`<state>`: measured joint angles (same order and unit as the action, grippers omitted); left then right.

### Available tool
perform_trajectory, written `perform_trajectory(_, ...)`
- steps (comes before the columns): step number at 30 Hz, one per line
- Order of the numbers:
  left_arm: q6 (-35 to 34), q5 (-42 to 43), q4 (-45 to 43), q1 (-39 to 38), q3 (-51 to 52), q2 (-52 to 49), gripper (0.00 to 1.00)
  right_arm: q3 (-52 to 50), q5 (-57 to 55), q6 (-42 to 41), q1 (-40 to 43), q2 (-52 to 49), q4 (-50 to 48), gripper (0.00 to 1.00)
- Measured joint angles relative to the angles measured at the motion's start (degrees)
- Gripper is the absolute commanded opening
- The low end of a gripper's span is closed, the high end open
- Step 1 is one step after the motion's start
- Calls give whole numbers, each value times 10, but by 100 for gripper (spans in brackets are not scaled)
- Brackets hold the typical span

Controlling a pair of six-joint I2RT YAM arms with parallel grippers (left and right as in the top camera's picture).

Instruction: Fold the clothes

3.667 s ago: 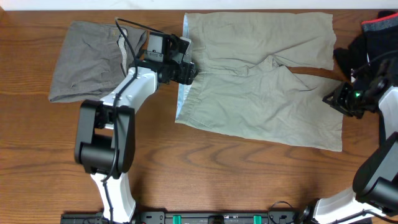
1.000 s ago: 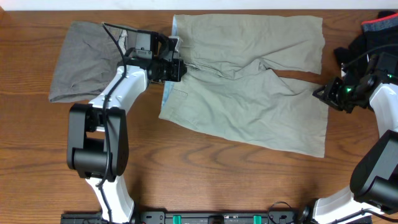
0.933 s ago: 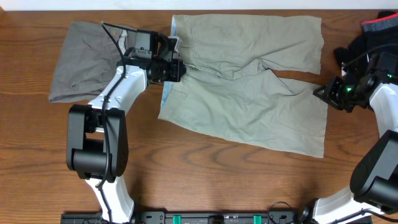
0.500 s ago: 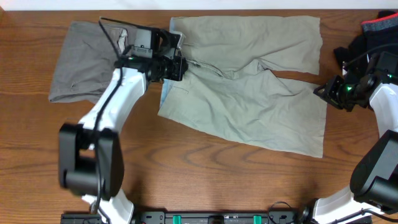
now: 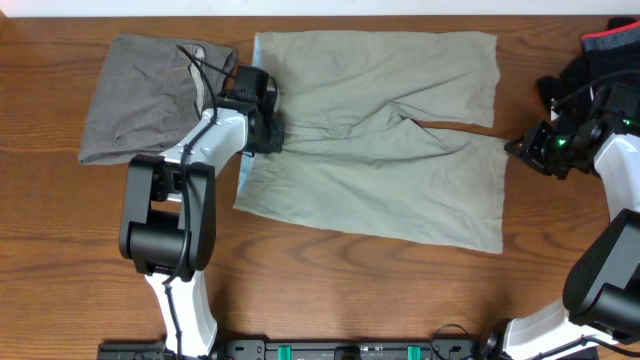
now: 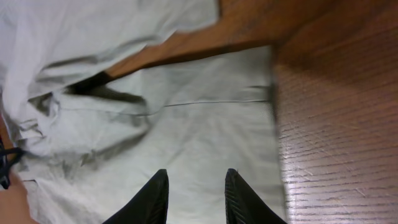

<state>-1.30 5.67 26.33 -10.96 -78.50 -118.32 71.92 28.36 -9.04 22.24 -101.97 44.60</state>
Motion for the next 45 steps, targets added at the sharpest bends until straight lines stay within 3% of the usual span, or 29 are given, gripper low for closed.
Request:
perform_trajectory(6,-34,-43,2,-1,0,-2,6,0,0,-1,0,0,-1,29)
perform_trajectory(12,-41,-26,11,0,0,19,6,0,0,-2,0,0,-1,29)
perform_trajectory(19,-43,53,19,-9,0,158,6,0,0,-2,0,0,-5,29)
perform_trajectory(25,-35,9,59,-11,-3,229,6,0,0,-2,0,0,-7,28)
perform_trajectory(37,-26,-72,69,46,3,65,6,0,0,-2,0,0,-5,27)
perform_trajectory(39,-28,-89,68,50,3,40,16,0,0,-2,0,0,-2,28)
perform_trajectory(40,-30,-98,67,52,3,30,30,0,0,-2,0,0,-2,27)
perform_trajectory(41,-31,-106,67,54,3,24,38,0,0,-2,0,0,-2,28)
perform_trajectory(43,-32,-116,66,59,3,21,40,0,0,-2,0,0,-1,29)
perform_trajectory(45,-31,-124,65,62,3,21,52,0,0,-2,0,0,0,31)
